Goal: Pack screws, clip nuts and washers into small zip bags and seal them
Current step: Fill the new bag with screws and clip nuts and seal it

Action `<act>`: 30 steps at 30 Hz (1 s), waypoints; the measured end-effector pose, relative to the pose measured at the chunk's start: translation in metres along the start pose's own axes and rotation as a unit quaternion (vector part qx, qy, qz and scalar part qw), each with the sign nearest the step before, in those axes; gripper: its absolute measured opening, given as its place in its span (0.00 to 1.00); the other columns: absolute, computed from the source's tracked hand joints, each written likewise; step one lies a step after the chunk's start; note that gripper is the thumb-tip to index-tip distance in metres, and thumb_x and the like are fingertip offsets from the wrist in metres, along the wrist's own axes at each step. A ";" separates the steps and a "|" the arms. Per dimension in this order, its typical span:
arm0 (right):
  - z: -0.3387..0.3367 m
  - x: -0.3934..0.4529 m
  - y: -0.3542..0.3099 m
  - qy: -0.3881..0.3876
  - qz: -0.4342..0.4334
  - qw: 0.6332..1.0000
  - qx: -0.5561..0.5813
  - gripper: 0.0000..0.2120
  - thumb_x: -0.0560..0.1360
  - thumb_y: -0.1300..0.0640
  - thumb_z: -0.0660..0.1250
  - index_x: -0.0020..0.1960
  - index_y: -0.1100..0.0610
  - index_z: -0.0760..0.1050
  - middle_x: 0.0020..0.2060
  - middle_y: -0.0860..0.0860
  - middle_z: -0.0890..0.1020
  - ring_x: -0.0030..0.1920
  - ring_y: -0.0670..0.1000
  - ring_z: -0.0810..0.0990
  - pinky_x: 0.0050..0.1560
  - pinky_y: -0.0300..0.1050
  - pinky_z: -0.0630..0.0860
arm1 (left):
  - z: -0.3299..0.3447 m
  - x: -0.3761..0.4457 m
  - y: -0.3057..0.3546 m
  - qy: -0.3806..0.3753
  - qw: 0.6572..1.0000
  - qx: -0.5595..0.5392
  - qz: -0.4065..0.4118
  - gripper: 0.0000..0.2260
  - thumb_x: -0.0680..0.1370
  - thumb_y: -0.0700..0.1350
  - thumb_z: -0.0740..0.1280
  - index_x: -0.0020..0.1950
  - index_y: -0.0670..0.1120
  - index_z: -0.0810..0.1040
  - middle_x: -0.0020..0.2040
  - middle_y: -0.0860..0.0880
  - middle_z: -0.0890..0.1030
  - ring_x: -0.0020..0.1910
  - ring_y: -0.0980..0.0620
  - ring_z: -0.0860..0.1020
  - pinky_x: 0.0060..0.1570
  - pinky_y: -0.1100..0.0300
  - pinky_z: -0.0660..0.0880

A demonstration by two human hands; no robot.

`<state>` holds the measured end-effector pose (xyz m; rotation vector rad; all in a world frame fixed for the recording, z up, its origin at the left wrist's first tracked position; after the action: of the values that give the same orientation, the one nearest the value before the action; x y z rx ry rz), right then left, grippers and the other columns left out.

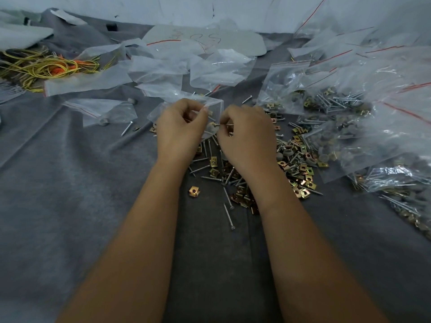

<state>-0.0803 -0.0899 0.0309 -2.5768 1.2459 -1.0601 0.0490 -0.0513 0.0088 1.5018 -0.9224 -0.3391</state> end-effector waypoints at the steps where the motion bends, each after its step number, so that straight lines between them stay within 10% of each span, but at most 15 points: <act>1: 0.002 0.001 -0.001 -0.001 -0.012 1.000 0.001 0.05 0.75 0.57 0.67 0.49 0.55 0.80 0.42 0.51 0.79 0.47 0.52 0.72 0.46 0.43 0.63 | 0.002 -0.001 0.000 -0.009 1.000 0.012 0.004 0.05 0.77 0.44 0.69 0.42 0.51 0.79 0.29 0.56 0.73 0.27 0.62 0.71 0.28 0.66 0.69; 8: 0.004 0.004 0.000 0.003 0.048 0.984 0.170 0.16 0.77 0.64 0.64 0.64 0.55 0.76 0.51 0.52 0.80 0.54 0.52 0.77 0.55 0.49 0.76 | 0.001 -0.004 0.004 0.018 0.999 0.040 0.000 0.07 0.78 0.46 0.67 0.41 0.55 0.75 0.32 0.50 0.78 0.29 0.55 0.76 0.29 0.62 0.73; 18: 0.016 -0.003 0.005 -0.147 0.015 0.984 -0.098 0.18 0.75 0.43 0.65 0.59 0.52 0.78 0.56 0.52 0.76 0.63 0.57 0.67 0.61 0.53 0.65 | -0.001 -0.001 -0.002 0.042 0.998 0.012 -0.044 0.06 0.79 0.44 0.66 0.42 0.53 0.76 0.32 0.52 0.77 0.31 0.53 0.77 0.29 0.63 0.72; 30: 0.014 -0.003 0.000 -0.114 -0.018 0.986 -0.119 0.10 0.74 0.51 0.65 0.50 0.54 0.79 0.49 0.52 0.78 0.58 0.57 0.70 0.57 0.52 0.62 | 0.001 -0.003 -0.003 0.042 0.998 0.013 -0.052 0.06 0.77 0.43 0.65 0.40 0.51 0.75 0.35 0.46 0.78 0.32 0.52 0.74 0.32 0.56 0.73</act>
<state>-0.0726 -0.0909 0.0185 -2.8051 1.3429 -0.6312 0.0478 -0.0502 0.0053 1.5787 -0.7870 -0.3375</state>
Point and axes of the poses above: each hand's wrist, its own x-axis towards the middle knuckle, its own z-axis out of the palm, y = z × x, the point moved 4 cm from there along x, towards the middle knuckle
